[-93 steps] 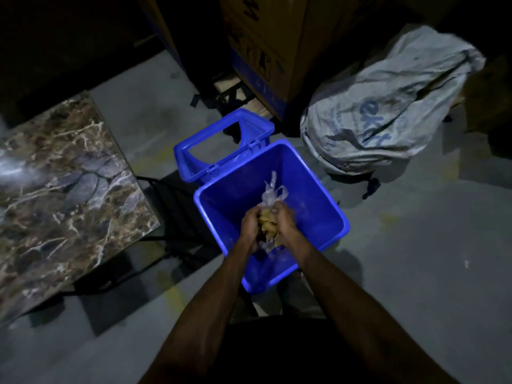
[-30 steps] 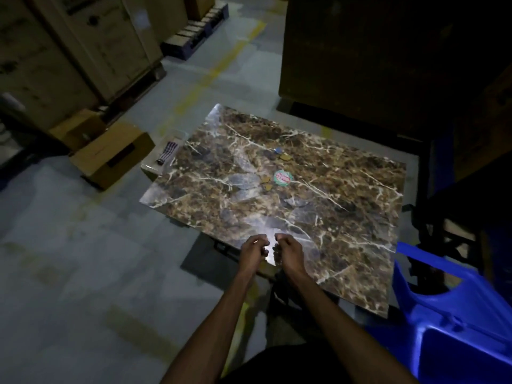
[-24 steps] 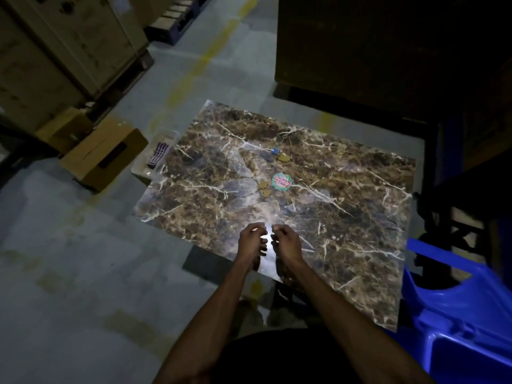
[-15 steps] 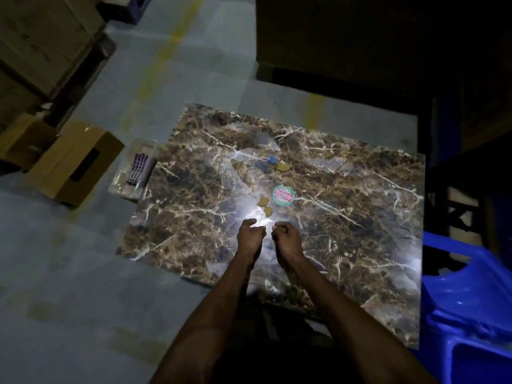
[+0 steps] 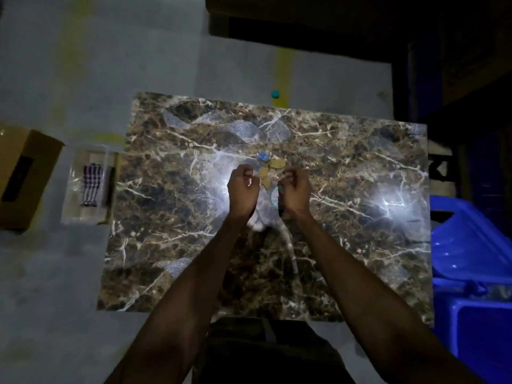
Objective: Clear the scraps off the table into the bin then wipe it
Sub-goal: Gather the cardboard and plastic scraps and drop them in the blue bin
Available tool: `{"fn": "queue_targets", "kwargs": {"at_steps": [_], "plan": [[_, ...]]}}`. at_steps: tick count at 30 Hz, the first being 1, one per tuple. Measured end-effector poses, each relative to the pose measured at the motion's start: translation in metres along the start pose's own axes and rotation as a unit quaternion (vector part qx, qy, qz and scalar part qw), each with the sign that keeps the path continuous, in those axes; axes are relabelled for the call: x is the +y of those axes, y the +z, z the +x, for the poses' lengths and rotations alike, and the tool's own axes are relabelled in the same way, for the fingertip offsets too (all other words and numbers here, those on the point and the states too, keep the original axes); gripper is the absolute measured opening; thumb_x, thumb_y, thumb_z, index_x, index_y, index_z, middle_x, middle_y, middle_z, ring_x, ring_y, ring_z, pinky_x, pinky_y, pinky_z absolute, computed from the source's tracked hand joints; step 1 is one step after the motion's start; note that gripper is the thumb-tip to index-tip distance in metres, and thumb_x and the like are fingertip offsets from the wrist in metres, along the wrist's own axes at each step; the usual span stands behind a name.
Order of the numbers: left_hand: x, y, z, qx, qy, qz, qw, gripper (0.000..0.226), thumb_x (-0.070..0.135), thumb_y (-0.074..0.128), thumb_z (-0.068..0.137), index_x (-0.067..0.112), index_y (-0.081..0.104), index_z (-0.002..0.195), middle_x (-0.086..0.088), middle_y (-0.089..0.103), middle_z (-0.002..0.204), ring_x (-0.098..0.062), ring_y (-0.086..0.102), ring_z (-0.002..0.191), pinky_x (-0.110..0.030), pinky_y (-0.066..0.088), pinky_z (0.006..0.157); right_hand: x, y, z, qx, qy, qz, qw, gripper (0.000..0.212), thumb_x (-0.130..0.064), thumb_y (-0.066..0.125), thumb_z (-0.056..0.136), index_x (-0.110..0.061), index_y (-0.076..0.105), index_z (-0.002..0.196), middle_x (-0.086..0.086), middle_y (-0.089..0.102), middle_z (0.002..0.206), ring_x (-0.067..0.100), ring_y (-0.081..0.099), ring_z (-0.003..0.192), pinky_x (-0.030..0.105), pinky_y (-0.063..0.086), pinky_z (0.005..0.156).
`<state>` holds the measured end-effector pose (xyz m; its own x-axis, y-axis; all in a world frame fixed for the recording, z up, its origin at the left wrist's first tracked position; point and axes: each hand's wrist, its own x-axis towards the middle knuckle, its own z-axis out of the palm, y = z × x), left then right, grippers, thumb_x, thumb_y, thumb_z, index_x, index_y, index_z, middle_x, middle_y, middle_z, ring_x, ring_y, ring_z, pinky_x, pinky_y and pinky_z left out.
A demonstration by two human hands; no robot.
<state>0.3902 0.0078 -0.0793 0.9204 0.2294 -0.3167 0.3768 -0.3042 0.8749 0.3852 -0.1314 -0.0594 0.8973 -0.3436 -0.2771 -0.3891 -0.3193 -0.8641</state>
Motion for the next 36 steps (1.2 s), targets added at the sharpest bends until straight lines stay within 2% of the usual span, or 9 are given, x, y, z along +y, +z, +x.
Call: {"fn": "queue_targets", "kwargs": {"at_steps": [5, 11, 14, 17, 23, 26, 30, 33, 36], "plan": [[0.001, 0.006, 0.044, -0.086, 0.14, 0.079, 0.983, 0.052, 0.036, 0.048, 0.107, 0.018, 0.041, 0.155, -0.002, 0.042, 0.157, -0.016, 0.039, 0.146, -0.03, 0.032, 0.119, 0.01, 0.009, 0.043, -0.015, -0.109, -0.129, 0.985, 0.034, -0.006, 0.053, 0.091, -0.003, 0.065, 0.123, 0.015, 0.061, 0.119, 0.028, 0.056, 0.114, 0.035, 0.045, 0.098], [-0.023, 0.024, 0.037, -0.082, 0.244, 0.15, 0.955, 0.044, 0.031, 0.048, 0.11, 0.01, 0.052, 0.149, -0.007, 0.048, 0.157, -0.02, 0.037, 0.15, -0.038, 0.029, 0.124, 0.033, 0.01, 0.027, -0.039, -0.211, -0.144, 0.966, 0.022, -0.002, 0.052, 0.099, -0.002, 0.067, 0.115, 0.015, 0.059, 0.113, 0.019, 0.051, 0.108, 0.026, 0.038, 0.097], [-0.045, 0.033, 0.007, -0.038, 0.34, 0.171, 0.924, 0.039, 0.017, 0.053, 0.108, -0.002, 0.057, 0.142, -0.013, 0.057, 0.148, -0.026, 0.047, 0.144, -0.048, 0.04, 0.117, 0.038, 0.007, 0.001, -0.056, -0.197, -0.095, 0.974, 0.021, 0.0, 0.052, 0.102, -0.001, 0.068, 0.115, 0.014, 0.061, 0.111, 0.015, 0.055, 0.106, 0.021, 0.041, 0.098], [-0.047, 0.035, -0.021, -0.073, 0.281, 0.168, 0.942, 0.042, 0.022, 0.045, 0.109, 0.002, 0.056, 0.144, -0.012, 0.056, 0.15, -0.024, 0.045, 0.145, -0.048, 0.038, 0.118, 0.043, 0.003, -0.023, -0.046, -0.188, -0.053, 0.98, 0.021, -0.002, 0.053, 0.101, -0.001, 0.068, 0.115, 0.013, 0.064, 0.111, 0.006, 0.055, 0.104, 0.015, 0.039, 0.096], [-0.057, 0.04, -0.042, -0.08, 0.318, 0.289, 0.899, 0.063, 0.05, 0.044, 0.107, 0.006, 0.048, 0.15, -0.013, 0.047, 0.155, -0.028, 0.039, 0.148, -0.039, 0.028, 0.124, 0.063, -0.009, -0.057, 0.106, -0.021, 0.109, 0.988, 0.026, -0.019, 0.051, 0.102, -0.004, 0.064, 0.119, 0.013, 0.065, 0.119, 0.026, 0.062, 0.113, 0.04, 0.051, 0.098], [-0.06, 0.047, -0.043, -0.036, 0.365, 0.38, 0.849, 0.046, 0.044, 0.049, 0.107, 0.009, 0.06, 0.134, -0.012, 0.059, 0.138, -0.032, 0.054, 0.128, -0.043, 0.042, 0.11, 0.073, -0.016, -0.066, 0.085, -0.011, 0.135, 0.987, 0.023, -0.017, 0.051, 0.105, -0.006, 0.064, 0.122, 0.014, 0.065, 0.12, 0.033, 0.062, 0.114, 0.052, 0.051, 0.098], [-0.053, 0.047, -0.049, 0.018, 0.433, 0.41, 0.803, 0.022, 0.032, 0.057, 0.103, 0.013, 0.065, 0.095, -0.009, 0.061, 0.093, -0.032, 0.059, 0.085, -0.043, 0.046, 0.071, 0.081, -0.029, -0.076, 0.06, -0.005, 0.139, 0.988, 0.025, -0.018, 0.051, 0.106, -0.003, 0.064, 0.121, 0.014, 0.066, 0.12, 0.032, 0.063, 0.112, 0.052, 0.051, 0.097], [-0.057, 0.05, -0.045, -0.01, 0.438, 0.388, 0.811, 0.024, 0.027, 0.062, 0.101, 0.012, 0.062, 0.081, -0.009, 0.055, 0.078, -0.032, 0.056, 0.069, -0.042, 0.043, 0.059, 0.082, -0.041, -0.087, 0.045, 0.016, 0.153, 0.987, 0.026, -0.017, 0.051, 0.106, 0.0, 0.064, 0.121, 0.013, 0.068, 0.119, 0.022, 0.064, 0.108, 0.037, 0.052, 0.094], [-0.056, 0.047, -0.055, -0.001, 0.386, 0.366, 0.847, 0.033, 0.031, 0.063, 0.1, 0.016, 0.062, 0.071, -0.005, 0.055, 0.07, -0.028, 0.058, 0.062, -0.038, 0.041, 0.05, 0.087, -0.055, -0.1, 0.029, 0.03, 0.172, 0.984, 0.03, -0.026, 0.053, 0.104, -0.003, 0.064, 0.12, 0.01, 0.067, 0.111, 0.021, 0.062, 0.099, 0.035, 0.051, 0.087]]}}
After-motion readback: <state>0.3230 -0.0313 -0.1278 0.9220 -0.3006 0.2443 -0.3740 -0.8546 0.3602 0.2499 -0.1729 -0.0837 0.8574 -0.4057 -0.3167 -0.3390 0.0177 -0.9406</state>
